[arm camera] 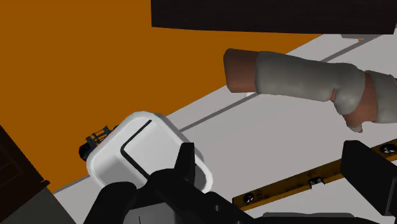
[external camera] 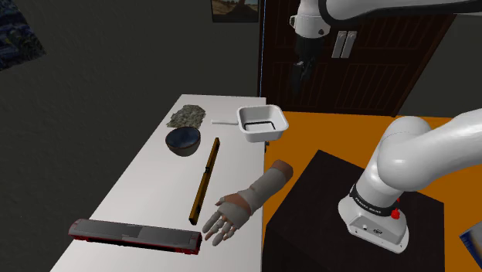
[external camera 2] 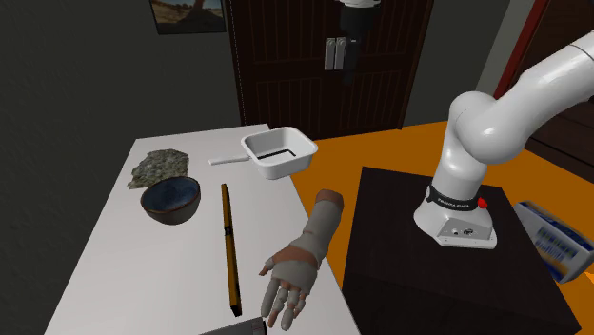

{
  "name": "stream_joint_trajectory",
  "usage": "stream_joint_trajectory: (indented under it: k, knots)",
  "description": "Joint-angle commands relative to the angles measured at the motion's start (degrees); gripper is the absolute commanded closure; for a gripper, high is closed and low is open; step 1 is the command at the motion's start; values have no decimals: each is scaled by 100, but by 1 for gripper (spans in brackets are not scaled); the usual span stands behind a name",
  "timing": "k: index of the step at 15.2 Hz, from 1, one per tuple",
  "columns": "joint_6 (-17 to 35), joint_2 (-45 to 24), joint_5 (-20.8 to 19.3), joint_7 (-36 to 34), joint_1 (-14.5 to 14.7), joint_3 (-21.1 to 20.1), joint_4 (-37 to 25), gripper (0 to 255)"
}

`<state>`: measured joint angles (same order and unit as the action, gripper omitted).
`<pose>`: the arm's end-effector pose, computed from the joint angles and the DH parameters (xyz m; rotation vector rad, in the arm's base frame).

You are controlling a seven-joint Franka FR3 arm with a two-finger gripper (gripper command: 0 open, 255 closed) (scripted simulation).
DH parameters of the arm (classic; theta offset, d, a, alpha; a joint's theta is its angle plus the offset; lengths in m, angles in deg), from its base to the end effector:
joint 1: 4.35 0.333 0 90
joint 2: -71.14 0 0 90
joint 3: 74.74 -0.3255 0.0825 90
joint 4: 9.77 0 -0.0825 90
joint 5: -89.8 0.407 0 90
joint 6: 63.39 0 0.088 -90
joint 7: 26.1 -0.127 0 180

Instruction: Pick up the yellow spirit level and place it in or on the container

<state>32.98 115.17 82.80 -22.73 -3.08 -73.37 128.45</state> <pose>0.3380 -0.0162 0.5539 3.0330 0.1134 0.0533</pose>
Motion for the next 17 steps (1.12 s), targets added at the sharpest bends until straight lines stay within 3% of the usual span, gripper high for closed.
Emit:
stream_joint_trajectory:
  k: [1,9,17]
  knots:
    - [0,0,0,0,0,0,0,0]
    - [1143,-994,494,-1682,-47,-725,401,0]
    - [2295,-2552,722,-3315,-146,-1359,196,0]
